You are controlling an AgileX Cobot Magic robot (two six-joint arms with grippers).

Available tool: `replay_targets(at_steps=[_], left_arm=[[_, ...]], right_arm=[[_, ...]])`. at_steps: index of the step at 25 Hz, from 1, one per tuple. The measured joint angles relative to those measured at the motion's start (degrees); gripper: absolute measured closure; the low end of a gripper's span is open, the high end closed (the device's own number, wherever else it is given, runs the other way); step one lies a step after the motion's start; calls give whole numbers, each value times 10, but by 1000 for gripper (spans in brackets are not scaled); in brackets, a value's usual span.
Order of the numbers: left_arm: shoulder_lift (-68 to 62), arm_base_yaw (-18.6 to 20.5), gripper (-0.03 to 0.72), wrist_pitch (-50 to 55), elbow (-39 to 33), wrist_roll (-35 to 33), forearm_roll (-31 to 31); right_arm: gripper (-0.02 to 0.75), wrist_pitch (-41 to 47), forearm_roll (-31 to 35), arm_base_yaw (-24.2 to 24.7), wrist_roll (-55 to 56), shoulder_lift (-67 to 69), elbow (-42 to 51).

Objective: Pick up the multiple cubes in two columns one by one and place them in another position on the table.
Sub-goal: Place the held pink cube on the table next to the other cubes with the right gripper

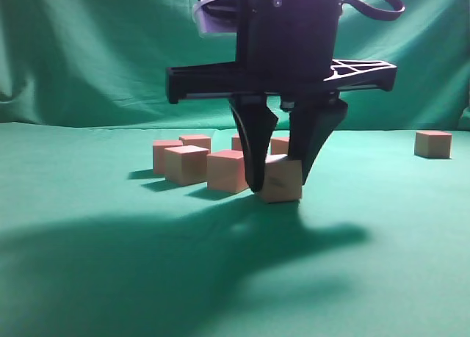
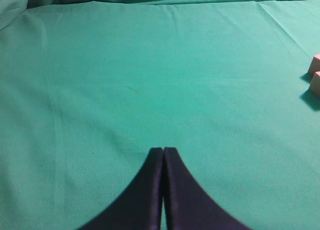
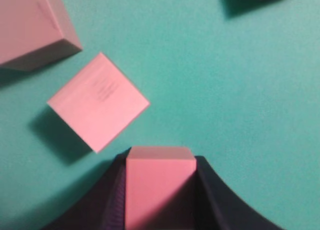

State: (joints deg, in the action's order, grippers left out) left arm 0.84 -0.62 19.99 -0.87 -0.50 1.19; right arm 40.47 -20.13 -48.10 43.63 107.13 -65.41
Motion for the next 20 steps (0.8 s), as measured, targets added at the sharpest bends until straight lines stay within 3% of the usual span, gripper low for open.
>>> replay_targets(at_steps=[20], left_arm=[[0,0,688,0,0,0,0]], right_arm=[[486,-9,0,0,0,0,0]])
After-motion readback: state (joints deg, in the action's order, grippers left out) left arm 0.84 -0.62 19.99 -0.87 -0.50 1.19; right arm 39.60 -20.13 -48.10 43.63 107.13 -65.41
